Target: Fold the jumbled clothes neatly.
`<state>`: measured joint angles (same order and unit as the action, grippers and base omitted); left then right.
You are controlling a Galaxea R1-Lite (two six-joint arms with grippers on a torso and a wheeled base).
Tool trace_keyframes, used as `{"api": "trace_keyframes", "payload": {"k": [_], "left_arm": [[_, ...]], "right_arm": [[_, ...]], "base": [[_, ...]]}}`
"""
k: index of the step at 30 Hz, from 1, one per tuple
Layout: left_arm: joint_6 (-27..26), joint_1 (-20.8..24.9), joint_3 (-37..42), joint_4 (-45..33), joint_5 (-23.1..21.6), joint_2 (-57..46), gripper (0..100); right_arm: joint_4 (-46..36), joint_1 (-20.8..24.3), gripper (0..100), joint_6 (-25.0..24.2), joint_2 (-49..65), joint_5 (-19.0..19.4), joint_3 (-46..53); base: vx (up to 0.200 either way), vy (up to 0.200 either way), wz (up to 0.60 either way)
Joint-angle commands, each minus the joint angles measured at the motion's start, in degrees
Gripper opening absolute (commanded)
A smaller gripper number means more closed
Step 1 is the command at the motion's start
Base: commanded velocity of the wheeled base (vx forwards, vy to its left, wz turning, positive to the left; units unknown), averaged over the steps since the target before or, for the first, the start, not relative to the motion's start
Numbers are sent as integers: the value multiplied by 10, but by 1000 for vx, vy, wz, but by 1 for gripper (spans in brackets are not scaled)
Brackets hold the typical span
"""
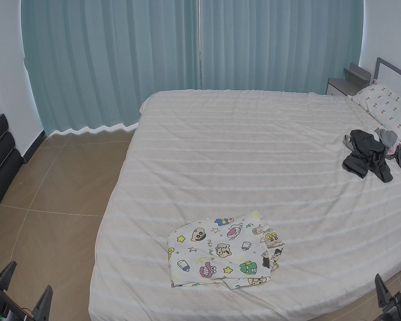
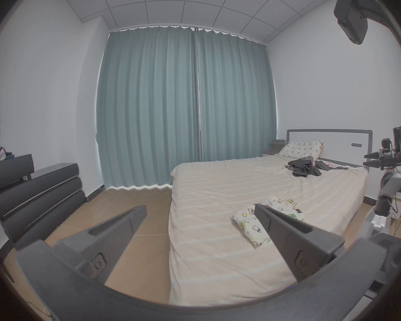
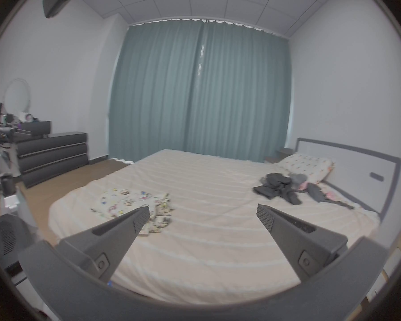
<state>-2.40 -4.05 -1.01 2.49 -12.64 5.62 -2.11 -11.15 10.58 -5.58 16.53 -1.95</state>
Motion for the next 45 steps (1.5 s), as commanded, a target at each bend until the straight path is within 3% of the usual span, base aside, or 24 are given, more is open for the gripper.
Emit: {"api": "trace_keyframes", "payload": {"k": [1, 6, 12, 14, 16, 17, 18, 20, 24, 27, 29, 34, 38, 45], "left_arm": [[3, 31, 6, -3, -19, 11, 100], [14, 77, 6, -3, -26, 7, 100], [15, 42, 6, -2, -19, -32, 100], [9, 37, 6, -1, -11, -56, 100], [12, 37, 6, 0, 32, -56, 100], [13, 37, 6, -1, 40, -56, 100], [25, 37, 6, -1, 82, -56, 100], [28, 37, 6, -1, 88, -56, 100], [29, 37, 7, 1, 113, -56, 100], [28, 37, 7, 1, 184, -56, 100], [27, 37, 7, 2, 206, -56, 100], [28, 37, 8, 3, 213, -56, 100], [24, 37, 10, 2, 259, -56, 100], [27, 37, 10, 2, 242, -56, 100]], "right_arm": [[-23, 10, 100, -2, -12, 45, -12], [-22, 47, 100, -2, -14, 49, -12], [-7, 62, 100, -18, -3, 53, -7], [4, 62, 100, -14, -3, 29, -4], [18, 62, 100, 14, -3, -26, 5], [22, 62, 100, 20, -3, -33, 5], [53, 62, 100, 37, -3, -67, 15], [58, 62, 100, 36, -3, -70, 17], [60, 62, 100, 0, -3, -113, 19], [33, 62, 100, -101, -3, -157, 19], [-2, 62, 100, -117, -3, -168, 12], [7, 62, 100, -104, -2, -167, 13], [13, 62, 100, -101, -2, -152, 17], [13, 62, 100, -102, -2, -151, 16]], "base": [[0, 0, 0], [0, 0, 0], [0, 0, 0], [0, 0, 0], [0, 0, 0], [0, 0, 0], [0, 0, 0], [0, 0, 0], [0, 0, 0], [0, 0, 0], [0, 0, 0], [0, 0, 0], [0, 0, 0], [0, 0, 0]]}}
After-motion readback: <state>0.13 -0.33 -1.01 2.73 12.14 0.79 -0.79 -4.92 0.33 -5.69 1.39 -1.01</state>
